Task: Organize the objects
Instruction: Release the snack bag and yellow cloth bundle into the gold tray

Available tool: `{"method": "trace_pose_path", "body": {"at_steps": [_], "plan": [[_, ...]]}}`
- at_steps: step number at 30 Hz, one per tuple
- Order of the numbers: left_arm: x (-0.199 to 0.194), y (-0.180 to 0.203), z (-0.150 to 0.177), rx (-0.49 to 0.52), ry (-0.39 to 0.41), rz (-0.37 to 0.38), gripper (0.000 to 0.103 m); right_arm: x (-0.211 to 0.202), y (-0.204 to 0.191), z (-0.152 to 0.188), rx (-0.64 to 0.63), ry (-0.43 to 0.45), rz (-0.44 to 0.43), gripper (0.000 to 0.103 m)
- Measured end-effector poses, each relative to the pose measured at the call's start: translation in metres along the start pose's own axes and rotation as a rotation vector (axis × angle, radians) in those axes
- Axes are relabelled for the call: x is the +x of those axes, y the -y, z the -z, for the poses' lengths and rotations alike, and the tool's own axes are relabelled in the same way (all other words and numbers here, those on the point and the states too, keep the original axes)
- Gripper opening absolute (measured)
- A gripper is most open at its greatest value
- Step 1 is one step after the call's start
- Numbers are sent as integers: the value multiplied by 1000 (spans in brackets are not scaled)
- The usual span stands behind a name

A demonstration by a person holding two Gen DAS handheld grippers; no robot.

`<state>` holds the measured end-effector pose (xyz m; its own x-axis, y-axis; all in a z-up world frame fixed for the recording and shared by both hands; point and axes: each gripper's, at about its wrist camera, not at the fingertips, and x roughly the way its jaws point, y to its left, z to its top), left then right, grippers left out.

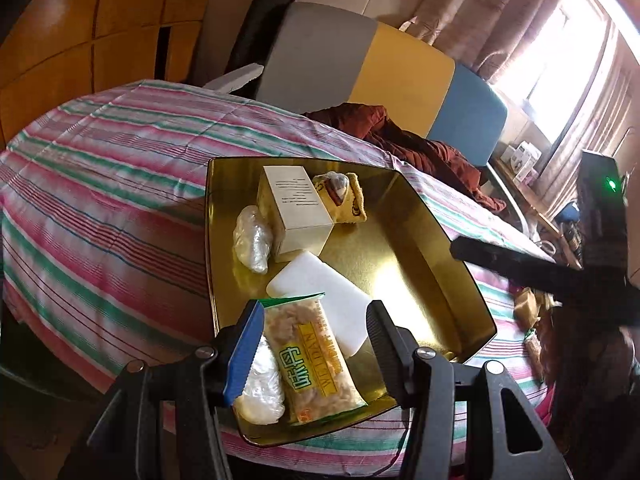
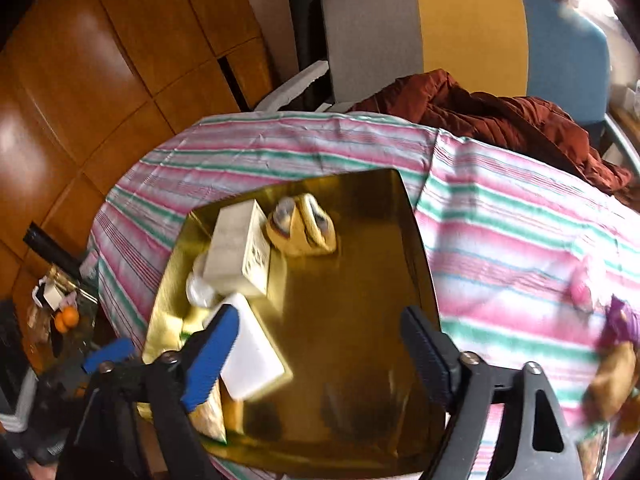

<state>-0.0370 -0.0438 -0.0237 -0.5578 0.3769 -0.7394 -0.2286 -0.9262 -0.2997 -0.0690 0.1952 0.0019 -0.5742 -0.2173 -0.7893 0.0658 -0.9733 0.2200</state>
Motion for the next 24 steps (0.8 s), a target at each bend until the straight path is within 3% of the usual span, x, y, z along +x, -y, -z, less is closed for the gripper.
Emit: {"method": "trace_pose_path", "body": {"at_steps": [3, 7, 12, 24], "plan": [[-3, 7, 1, 19, 11, -45, 54, -8, -1, 13, -18, 29, 39, 96], [-10, 16, 2, 57, 52, -133, 54, -20, -6, 26, -60, 81, 102, 96], [-14, 23, 3, 91, 73, -178, 54, -31, -12, 39, -103, 121, 143, 97], [-12, 54, 5, 199, 67, -163, 55, -48, 10, 59, -52, 146, 159, 97]]}}
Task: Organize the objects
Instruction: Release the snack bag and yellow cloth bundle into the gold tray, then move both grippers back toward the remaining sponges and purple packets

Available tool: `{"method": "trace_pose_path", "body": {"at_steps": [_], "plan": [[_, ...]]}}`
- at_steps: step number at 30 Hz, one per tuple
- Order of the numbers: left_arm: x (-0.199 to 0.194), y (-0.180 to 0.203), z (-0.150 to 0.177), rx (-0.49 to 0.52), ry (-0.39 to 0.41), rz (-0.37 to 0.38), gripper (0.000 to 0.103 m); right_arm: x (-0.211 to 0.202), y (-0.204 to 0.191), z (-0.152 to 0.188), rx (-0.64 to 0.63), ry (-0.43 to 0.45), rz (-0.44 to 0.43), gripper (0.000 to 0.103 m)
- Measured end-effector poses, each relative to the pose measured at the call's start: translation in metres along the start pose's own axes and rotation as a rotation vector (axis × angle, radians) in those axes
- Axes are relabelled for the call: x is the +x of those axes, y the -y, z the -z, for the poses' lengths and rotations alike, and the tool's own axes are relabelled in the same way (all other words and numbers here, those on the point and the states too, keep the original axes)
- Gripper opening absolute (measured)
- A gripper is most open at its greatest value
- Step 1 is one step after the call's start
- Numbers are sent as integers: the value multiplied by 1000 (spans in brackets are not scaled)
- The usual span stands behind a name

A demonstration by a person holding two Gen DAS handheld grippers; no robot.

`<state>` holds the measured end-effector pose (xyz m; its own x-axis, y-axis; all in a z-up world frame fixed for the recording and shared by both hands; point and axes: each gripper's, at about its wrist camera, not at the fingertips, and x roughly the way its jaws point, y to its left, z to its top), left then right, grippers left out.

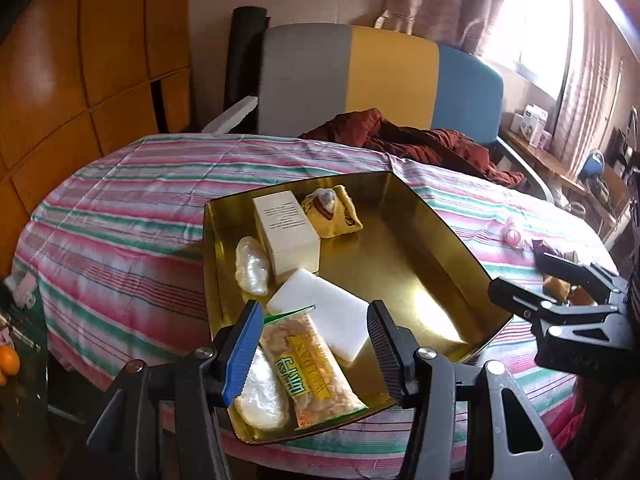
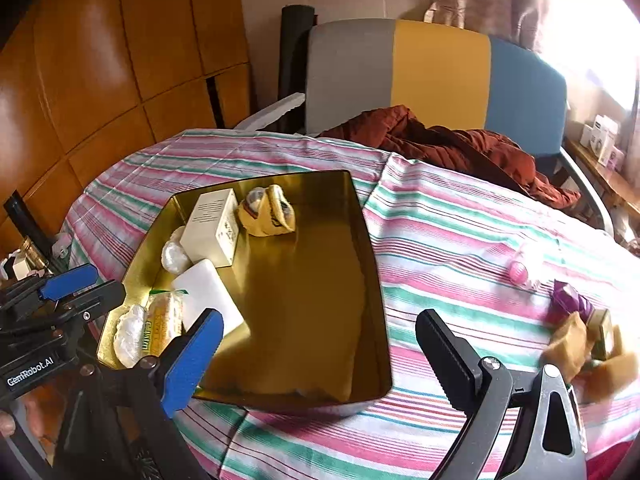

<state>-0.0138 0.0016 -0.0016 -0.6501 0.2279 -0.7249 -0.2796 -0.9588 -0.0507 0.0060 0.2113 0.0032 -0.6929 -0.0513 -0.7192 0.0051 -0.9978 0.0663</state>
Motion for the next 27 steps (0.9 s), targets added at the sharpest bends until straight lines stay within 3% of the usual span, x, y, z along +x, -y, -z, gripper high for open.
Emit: {"method": "trace_pose_path", "body": {"at_steps": [12, 27], "plan": [[7, 33, -5, 103, -22, 19, 57, -14, 61, -1, 115, 26, 61, 97], [22, 86, -13, 229, -66, 95, 57, -22, 198, -26, 266, 74, 267, 97]]}}
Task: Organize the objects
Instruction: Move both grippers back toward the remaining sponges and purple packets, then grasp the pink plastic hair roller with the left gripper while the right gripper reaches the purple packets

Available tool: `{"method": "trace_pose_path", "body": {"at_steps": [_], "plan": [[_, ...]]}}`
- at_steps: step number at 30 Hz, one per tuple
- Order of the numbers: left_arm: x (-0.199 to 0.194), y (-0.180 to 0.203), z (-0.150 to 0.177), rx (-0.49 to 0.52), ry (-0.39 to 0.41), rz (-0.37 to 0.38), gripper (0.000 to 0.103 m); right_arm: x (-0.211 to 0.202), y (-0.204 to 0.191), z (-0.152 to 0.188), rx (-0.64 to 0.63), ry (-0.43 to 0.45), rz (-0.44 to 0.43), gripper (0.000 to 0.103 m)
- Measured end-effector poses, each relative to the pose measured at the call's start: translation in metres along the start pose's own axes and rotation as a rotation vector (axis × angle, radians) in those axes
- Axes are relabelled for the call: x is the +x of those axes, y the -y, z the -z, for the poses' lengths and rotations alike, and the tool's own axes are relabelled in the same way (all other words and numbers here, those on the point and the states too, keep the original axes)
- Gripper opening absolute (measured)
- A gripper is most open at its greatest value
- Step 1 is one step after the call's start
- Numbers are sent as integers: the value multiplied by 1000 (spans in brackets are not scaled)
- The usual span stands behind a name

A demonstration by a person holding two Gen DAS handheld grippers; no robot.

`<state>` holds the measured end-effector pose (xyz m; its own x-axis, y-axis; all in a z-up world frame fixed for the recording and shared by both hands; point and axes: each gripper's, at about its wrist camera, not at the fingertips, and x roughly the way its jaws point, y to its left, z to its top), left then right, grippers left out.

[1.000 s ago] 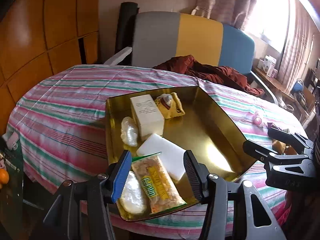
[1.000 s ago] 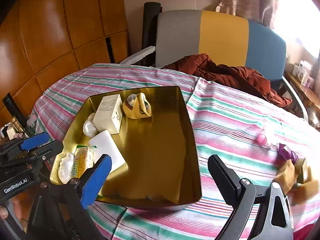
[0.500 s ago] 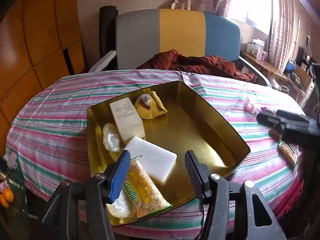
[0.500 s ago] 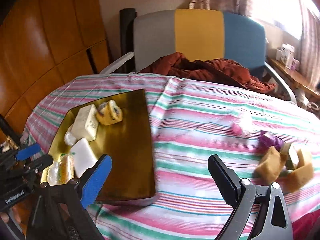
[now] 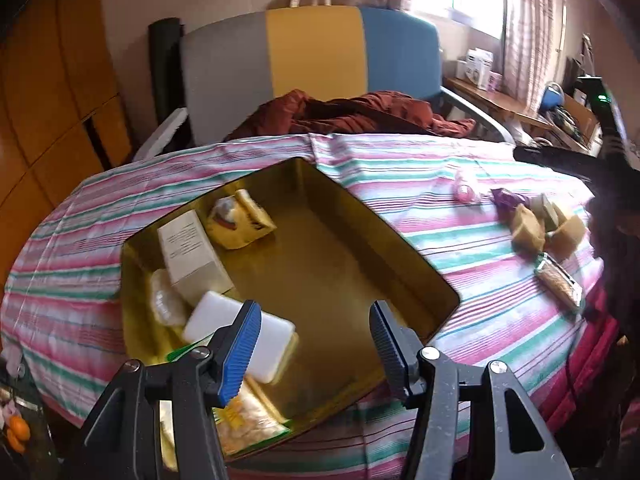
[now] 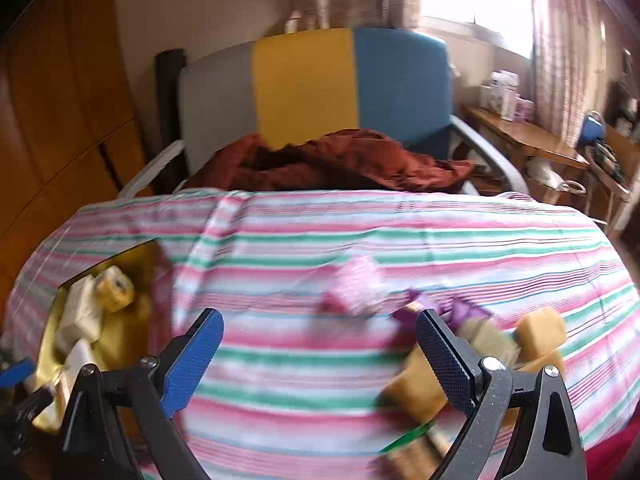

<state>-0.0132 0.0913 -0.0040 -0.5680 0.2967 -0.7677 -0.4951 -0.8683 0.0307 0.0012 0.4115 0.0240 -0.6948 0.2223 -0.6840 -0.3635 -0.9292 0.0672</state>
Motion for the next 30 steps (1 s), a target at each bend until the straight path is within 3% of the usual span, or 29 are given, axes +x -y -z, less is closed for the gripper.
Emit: {"method": "trace_pose_path", "body": {"at_steps": [4, 9, 15, 20, 25, 30], "plan": [[5, 18, -13, 40, -1, 38, 57, 19, 43, -7, 96, 7, 62, 97], [19, 45, -33, 97, -12, 71, 57, 29, 78, 4, 206, -13, 65, 97], [45, 83, -66, 140, -23, 134, 57, 15, 101, 1, 308, 30, 83, 97], [73, 124, -95, 228, -34, 163, 57, 8, 136, 5, 481, 43, 69, 98], [115, 164, -124, 270, -86, 217, 69, 5, 146, 7, 545, 39, 35, 99], [163, 193, -146, 268, -180, 264, 72, 6, 144, 7, 548, 38, 6, 99]]}}
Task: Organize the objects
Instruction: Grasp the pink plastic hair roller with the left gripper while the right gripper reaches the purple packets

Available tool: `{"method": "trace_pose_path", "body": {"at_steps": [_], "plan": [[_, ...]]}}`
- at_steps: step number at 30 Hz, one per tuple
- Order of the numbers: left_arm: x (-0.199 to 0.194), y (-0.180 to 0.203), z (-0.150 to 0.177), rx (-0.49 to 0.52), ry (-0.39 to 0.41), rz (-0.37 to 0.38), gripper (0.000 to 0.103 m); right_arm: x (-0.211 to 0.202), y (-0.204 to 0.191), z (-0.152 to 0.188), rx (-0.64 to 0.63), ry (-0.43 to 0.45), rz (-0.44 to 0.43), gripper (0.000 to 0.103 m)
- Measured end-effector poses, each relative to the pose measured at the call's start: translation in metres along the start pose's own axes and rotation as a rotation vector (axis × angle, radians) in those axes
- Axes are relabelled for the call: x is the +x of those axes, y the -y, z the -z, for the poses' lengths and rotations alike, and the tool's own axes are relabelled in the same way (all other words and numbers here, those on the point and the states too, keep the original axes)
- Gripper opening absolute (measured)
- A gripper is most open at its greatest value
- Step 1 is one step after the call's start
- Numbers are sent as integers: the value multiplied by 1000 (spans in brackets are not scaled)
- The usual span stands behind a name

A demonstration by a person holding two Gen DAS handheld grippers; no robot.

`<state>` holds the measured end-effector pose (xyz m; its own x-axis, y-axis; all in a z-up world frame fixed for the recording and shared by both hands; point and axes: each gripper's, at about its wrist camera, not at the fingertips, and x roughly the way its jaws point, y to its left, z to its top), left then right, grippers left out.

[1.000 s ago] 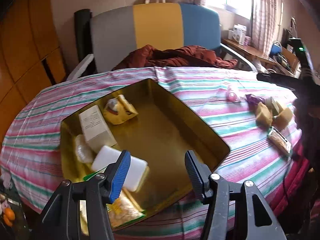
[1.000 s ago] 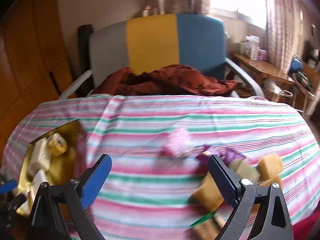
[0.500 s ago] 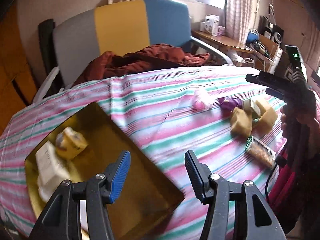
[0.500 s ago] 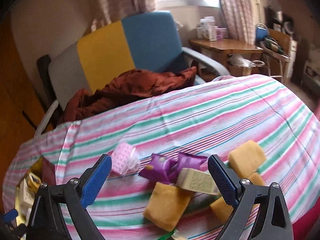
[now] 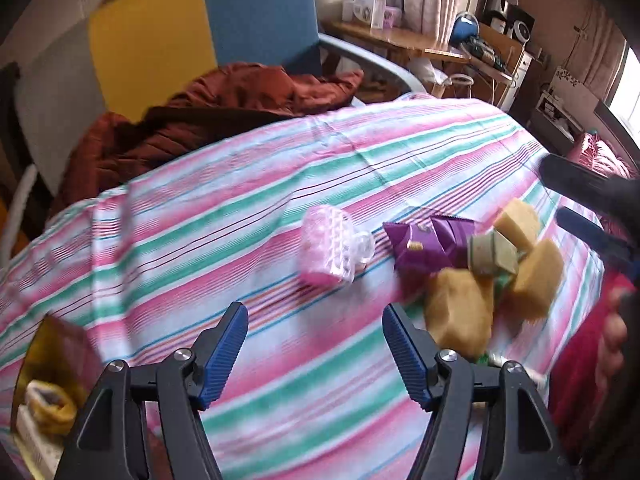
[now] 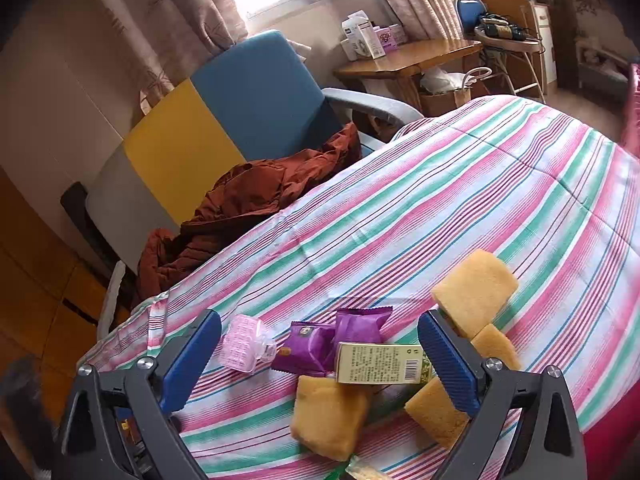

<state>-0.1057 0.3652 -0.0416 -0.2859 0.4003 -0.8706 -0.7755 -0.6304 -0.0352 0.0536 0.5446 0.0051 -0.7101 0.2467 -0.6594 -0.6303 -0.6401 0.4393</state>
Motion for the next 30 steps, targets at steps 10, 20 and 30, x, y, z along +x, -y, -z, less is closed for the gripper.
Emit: {"method": "trace_pose_path", "body": {"at_steps": [10, 20, 30], "plan": [[64, 12, -38, 58, -69, 21, 83, 4, 25, -8, 131, -11, -32, 100], [86, 3, -35, 32, -111, 45, 64, 16, 14, -4, 69, -53, -32, 100], [-11, -25, 8, -107, 61, 71, 64, 39, -21, 15, -147, -177, -23, 88]]}}
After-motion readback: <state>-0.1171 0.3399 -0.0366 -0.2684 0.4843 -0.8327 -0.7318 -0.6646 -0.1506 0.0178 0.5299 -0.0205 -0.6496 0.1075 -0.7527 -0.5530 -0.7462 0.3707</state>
